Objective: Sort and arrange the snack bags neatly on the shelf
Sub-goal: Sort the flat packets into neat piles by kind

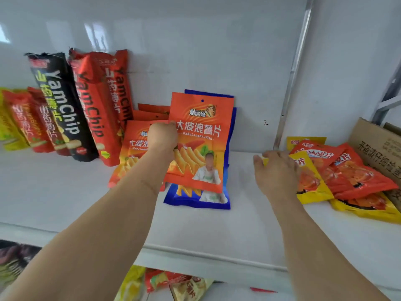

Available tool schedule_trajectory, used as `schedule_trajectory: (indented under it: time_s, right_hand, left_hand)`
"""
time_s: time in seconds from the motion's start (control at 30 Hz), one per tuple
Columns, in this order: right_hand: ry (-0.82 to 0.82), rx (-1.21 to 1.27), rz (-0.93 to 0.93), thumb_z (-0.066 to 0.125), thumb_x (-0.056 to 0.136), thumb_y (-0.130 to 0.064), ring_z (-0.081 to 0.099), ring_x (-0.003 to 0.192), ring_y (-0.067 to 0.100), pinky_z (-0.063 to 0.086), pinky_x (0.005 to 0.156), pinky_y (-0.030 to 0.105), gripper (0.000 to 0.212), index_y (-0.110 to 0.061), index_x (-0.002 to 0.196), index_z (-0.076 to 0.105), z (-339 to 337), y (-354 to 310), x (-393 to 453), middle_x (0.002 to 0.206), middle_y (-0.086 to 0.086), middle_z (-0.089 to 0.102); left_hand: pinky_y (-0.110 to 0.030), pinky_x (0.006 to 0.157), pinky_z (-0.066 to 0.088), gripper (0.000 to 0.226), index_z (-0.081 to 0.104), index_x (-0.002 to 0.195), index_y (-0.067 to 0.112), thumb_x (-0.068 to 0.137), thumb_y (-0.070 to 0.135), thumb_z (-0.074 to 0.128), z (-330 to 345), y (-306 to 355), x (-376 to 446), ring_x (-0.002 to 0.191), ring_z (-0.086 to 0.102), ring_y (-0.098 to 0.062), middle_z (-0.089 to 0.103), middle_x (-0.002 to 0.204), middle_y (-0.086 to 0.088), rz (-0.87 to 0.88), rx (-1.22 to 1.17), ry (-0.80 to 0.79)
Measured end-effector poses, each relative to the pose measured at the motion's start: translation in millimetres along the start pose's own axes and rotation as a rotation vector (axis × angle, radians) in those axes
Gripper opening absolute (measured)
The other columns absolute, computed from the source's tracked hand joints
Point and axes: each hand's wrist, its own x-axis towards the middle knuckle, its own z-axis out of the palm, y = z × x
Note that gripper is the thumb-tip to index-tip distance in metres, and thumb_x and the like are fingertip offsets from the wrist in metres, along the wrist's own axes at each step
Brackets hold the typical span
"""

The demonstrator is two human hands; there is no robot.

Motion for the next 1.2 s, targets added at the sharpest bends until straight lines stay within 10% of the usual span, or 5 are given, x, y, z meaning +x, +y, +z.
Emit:
schedule_trajectory:
  time_s: [0.43,0.8,0.97,1.2]
  right_hand:
    - [-0.072,-0.039,-0.164,0.049,0.099,-0.047,0.052,0.121,0.020,0.040,0.099,0.036,0.040,-0.018,0.124,0.059,16.1,-116.2,-71.6,0.127,0.003,0.060]
    - [-0.083,-0.084,-0.138,0.052,0.097,-0.048,0.051,0.121,0.017,0.041,0.097,0.032,0.041,-0.018,0.124,0.058,6.7,-109.1,-94.1,0.128,0.001,0.059]
    - [-0.086,-0.059,-0.093,0.052,0.097,-0.044,0.051,0.121,0.018,0.043,0.097,0.034,0.038,-0.017,0.124,0.059,1.4,-94.2,-91.5,0.129,0.002,0.059]
    - [-0.071,-0.095,-0.057,0.052,0.098,-0.040,0.053,0.118,0.026,0.044,0.097,0.041,0.035,-0.017,0.121,0.063,-8.5,-49.0,-76.6,0.127,0.005,0.062]
  left_hand:
    - [-0.038,0.085,0.050,0.032,0.065,0.113,-0.003,0.100,0.024,0.053,-127.8,-58.0,14.7,0.098,0.062,-0.036,0.066,0.109,-0.019,-0.053,0.143,0.116]
    - [-0.029,0.059,0.043,0.016,0.057,0.107,0.008,0.093,0.015,0.054,-145.0,-88.3,24.3,0.069,0.059,-0.026,0.067,0.091,-0.008,-0.079,0.197,0.062]
    - [-0.049,0.099,0.046,0.044,0.051,0.130,0.008,0.088,0.021,0.047,-133.8,-92.1,26.2,0.116,0.055,-0.041,0.057,0.131,-0.017,-0.026,0.310,0.121]
    - [-0.047,0.112,0.028,0.046,0.055,0.131,0.004,0.091,0.025,0.053,-85.5,-72.0,-18.2,0.136,0.035,-0.038,0.047,0.143,-0.016,0.461,0.502,0.323]
